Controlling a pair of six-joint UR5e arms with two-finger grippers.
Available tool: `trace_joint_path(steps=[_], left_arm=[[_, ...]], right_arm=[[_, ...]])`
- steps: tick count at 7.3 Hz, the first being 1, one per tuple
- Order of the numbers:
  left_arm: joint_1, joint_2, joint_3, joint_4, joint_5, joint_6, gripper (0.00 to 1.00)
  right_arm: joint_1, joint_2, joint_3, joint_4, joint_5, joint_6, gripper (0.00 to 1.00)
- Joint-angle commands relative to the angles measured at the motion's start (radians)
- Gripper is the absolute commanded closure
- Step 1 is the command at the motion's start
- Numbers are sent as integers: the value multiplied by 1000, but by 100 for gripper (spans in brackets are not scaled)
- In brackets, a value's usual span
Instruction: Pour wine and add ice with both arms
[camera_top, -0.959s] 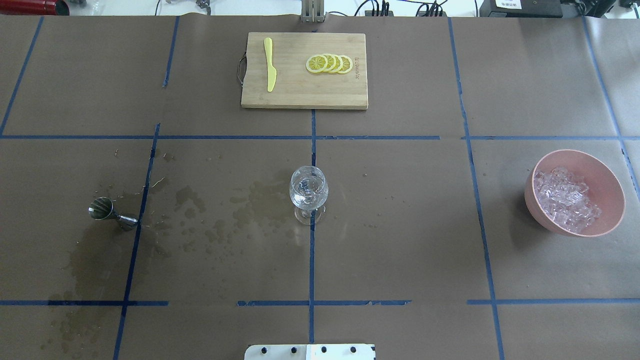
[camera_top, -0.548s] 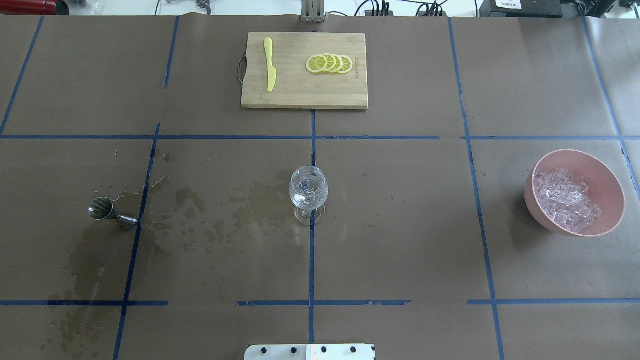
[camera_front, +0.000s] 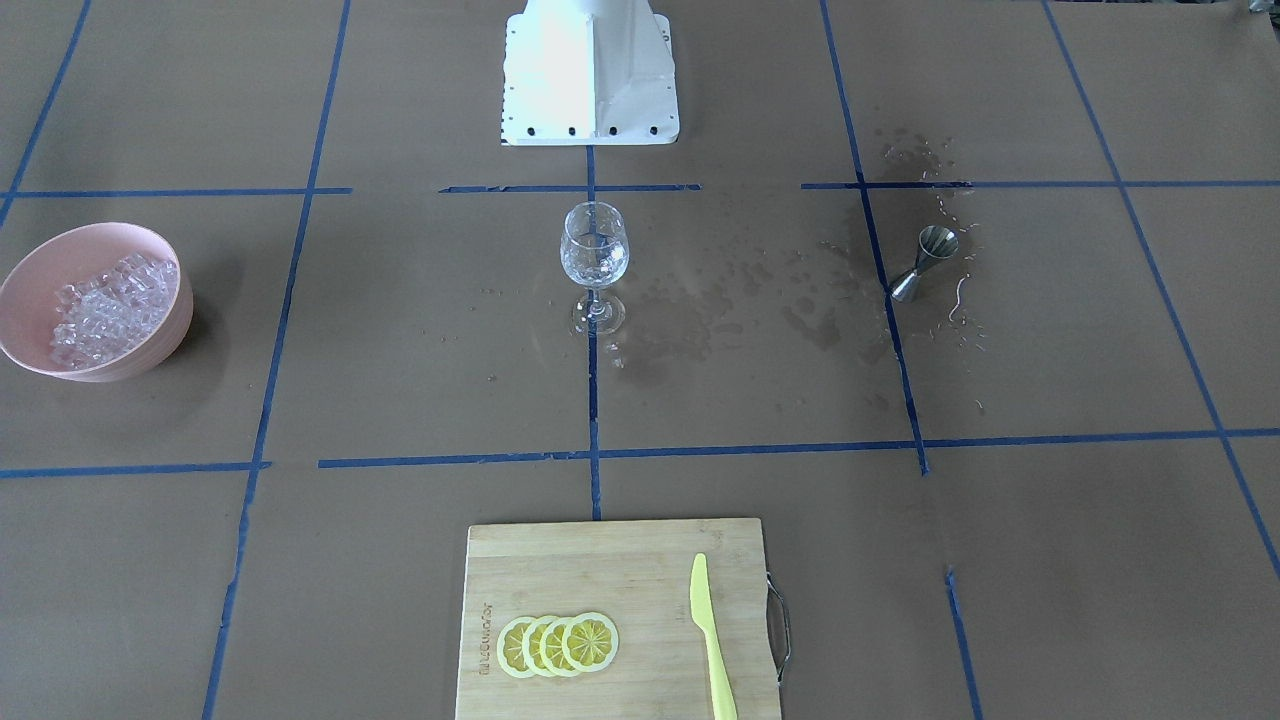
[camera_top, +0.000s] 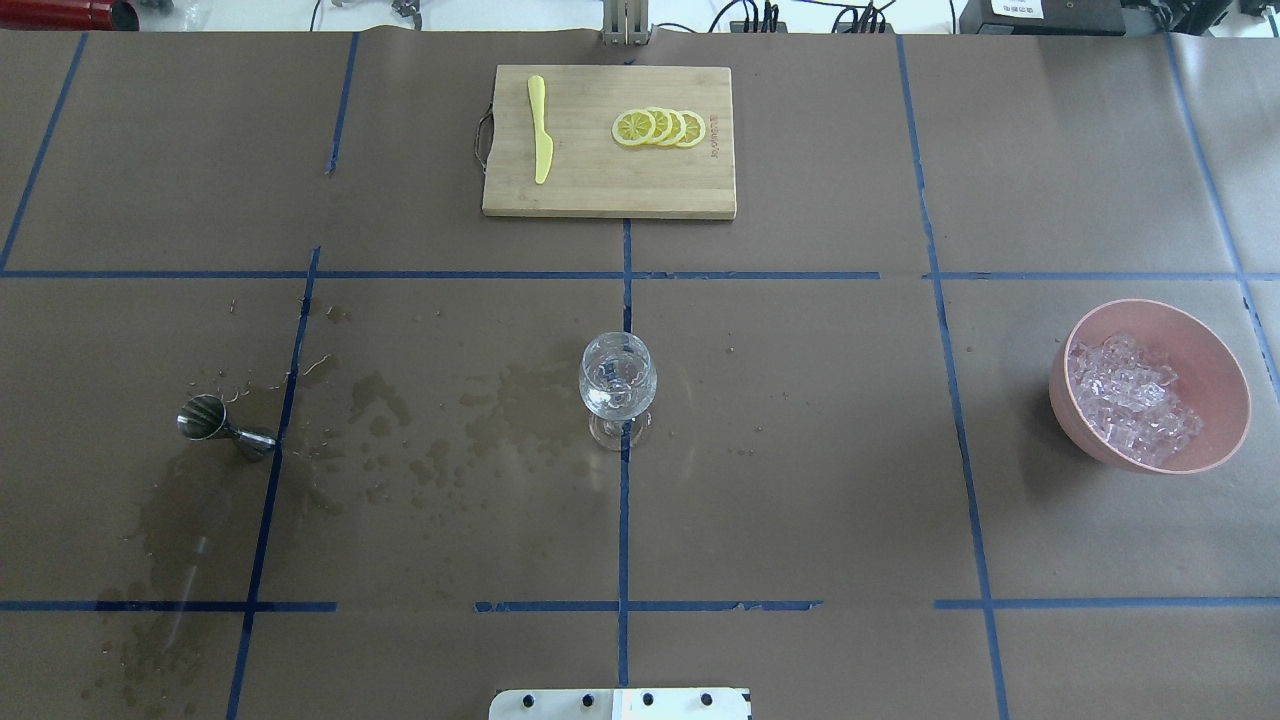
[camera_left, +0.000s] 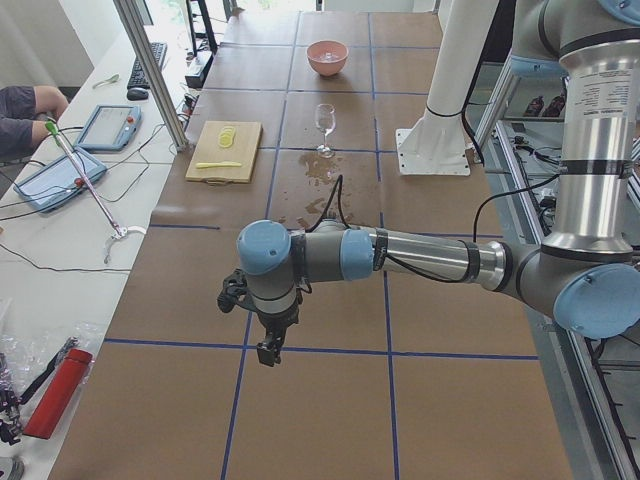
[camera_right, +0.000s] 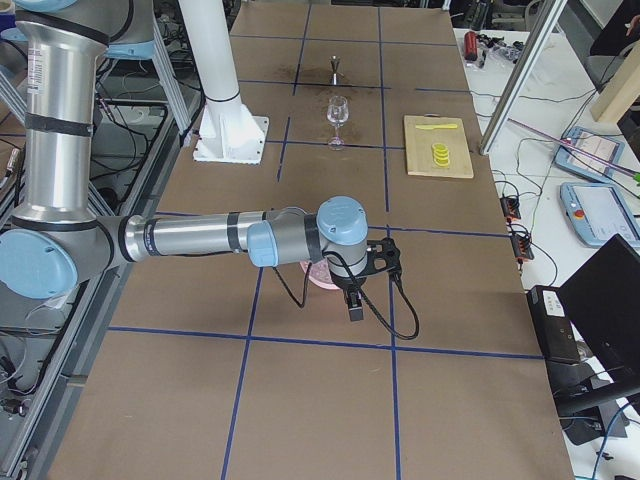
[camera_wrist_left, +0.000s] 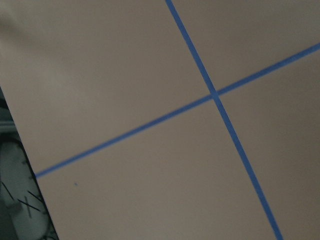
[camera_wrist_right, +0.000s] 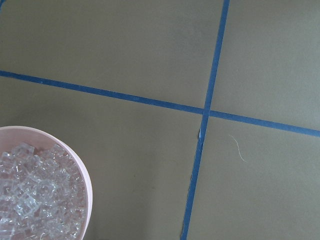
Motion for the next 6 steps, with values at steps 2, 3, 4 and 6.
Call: trace_joint_path(steps=[2,3,4,6], left_arm=[[-20,65,-17,-29,-96,-167,0],[-18,114,-17,-161,-90,-171,0],[-17,143,-7,-288,-84,-174,0],[-10,145,-15,-306,-85,-167,0]], right_arm=[[0,5,18,5,4,96,0],[0,5,36,5,6,103,0],[-11,5,79,2,9,166,0],[-124,3,153,29,-2,361,1]])
